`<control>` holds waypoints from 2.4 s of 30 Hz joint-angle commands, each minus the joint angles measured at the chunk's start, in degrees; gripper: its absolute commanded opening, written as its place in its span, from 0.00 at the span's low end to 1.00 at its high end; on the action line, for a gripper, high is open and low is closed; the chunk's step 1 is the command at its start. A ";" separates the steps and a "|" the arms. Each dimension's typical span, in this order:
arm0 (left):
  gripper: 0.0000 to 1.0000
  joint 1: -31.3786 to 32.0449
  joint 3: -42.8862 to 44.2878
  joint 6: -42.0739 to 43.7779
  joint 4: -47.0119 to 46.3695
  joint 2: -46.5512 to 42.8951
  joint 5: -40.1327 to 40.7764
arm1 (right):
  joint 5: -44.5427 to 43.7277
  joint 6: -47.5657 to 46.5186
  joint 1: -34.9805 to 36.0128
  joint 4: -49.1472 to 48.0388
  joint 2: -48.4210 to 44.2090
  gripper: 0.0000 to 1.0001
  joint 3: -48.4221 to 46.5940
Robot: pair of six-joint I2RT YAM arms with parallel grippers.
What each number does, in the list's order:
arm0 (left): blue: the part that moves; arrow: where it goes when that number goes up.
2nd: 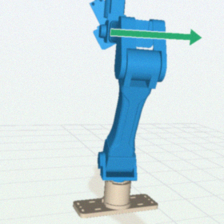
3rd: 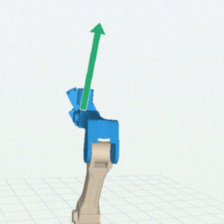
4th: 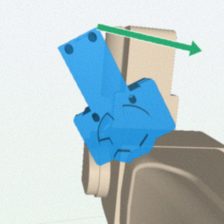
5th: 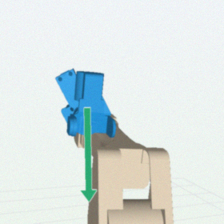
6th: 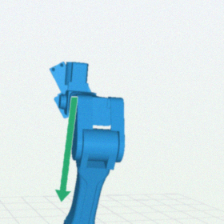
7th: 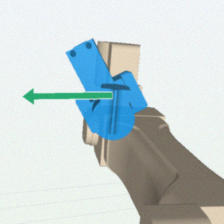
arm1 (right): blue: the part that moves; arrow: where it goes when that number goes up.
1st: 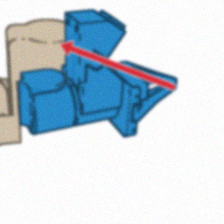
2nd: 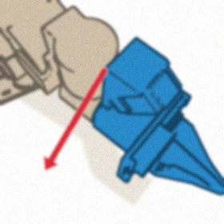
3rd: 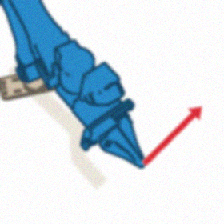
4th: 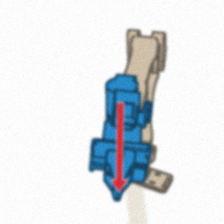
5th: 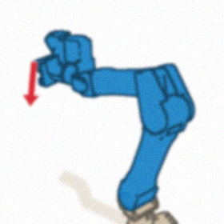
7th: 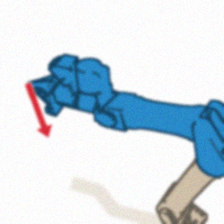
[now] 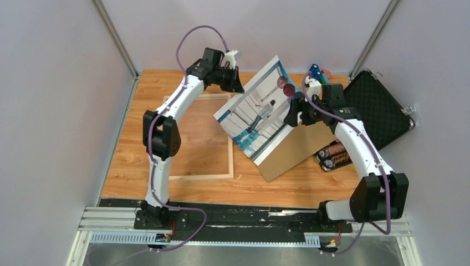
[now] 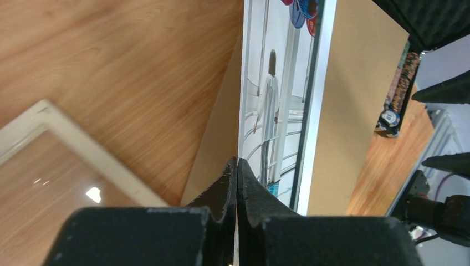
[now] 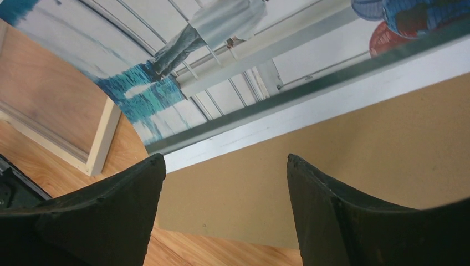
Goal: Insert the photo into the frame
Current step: Pick up the photo at the center of the board, then turn over the photo from the photo frame.
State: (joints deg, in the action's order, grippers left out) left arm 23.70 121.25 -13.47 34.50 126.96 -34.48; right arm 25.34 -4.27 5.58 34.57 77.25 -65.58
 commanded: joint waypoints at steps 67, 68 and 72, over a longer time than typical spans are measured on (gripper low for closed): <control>0.00 20.41 -24.81 -1.43 1.65 -18.46 31.35 | 20.00 45.75 1.21 -26.91 15.71 0.81 2.82; 0.00 20.66 -24.82 -1.88 1.54 -18.26 31.24 | 19.93 46.36 1.21 -27.94 16.02 0.81 3.66; 0.00 21.57 -25.99 -2.82 0.04 -18.04 31.08 | 20.69 47.87 1.24 -29.64 17.83 0.81 4.65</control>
State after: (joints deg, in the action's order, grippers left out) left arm 44.49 96.23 -13.28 38.46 108.47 -2.94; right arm 46.06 40.18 6.94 9.52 93.58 -61.34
